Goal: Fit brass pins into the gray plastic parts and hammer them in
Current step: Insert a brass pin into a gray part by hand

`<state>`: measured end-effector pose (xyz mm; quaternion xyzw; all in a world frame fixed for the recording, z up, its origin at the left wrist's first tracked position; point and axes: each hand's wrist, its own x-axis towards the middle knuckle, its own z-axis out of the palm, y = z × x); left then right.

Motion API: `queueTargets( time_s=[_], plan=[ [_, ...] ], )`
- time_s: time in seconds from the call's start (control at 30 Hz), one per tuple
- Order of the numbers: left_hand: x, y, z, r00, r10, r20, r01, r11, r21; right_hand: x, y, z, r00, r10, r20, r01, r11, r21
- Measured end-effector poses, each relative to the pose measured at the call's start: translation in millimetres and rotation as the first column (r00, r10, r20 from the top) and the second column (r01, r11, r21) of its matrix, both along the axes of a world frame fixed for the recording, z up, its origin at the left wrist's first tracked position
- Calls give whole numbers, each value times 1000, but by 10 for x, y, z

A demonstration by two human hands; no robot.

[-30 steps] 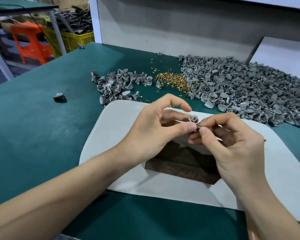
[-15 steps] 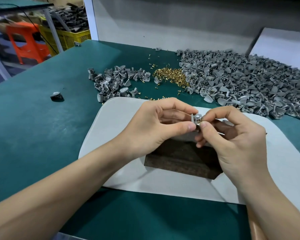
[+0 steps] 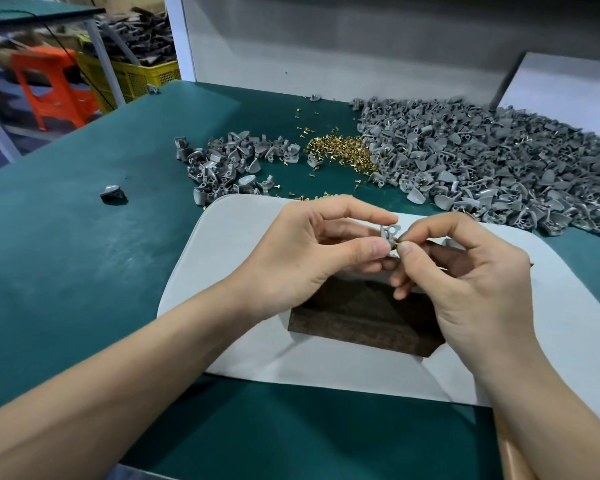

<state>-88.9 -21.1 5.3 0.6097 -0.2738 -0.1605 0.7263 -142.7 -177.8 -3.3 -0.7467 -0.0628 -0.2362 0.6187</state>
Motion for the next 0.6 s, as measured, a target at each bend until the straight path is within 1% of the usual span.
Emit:
queueTargets(
  time_s=[0.23, 0.4, 0.6],
  plan=[
    [0, 9, 8, 996, 32, 81, -38, 997, 69, 17, -23, 7, 999, 4, -43, -2, 999, 49],
    [2, 9, 10, 996, 38, 82, -45, 995, 86, 24, -21, 20, 998, 10, -66, -4, 996, 85],
    [9, 6, 0, 995, 44, 89, -52, 994, 95, 16, -15, 16, 997, -1, -74, 6, 997, 73]
  ],
)
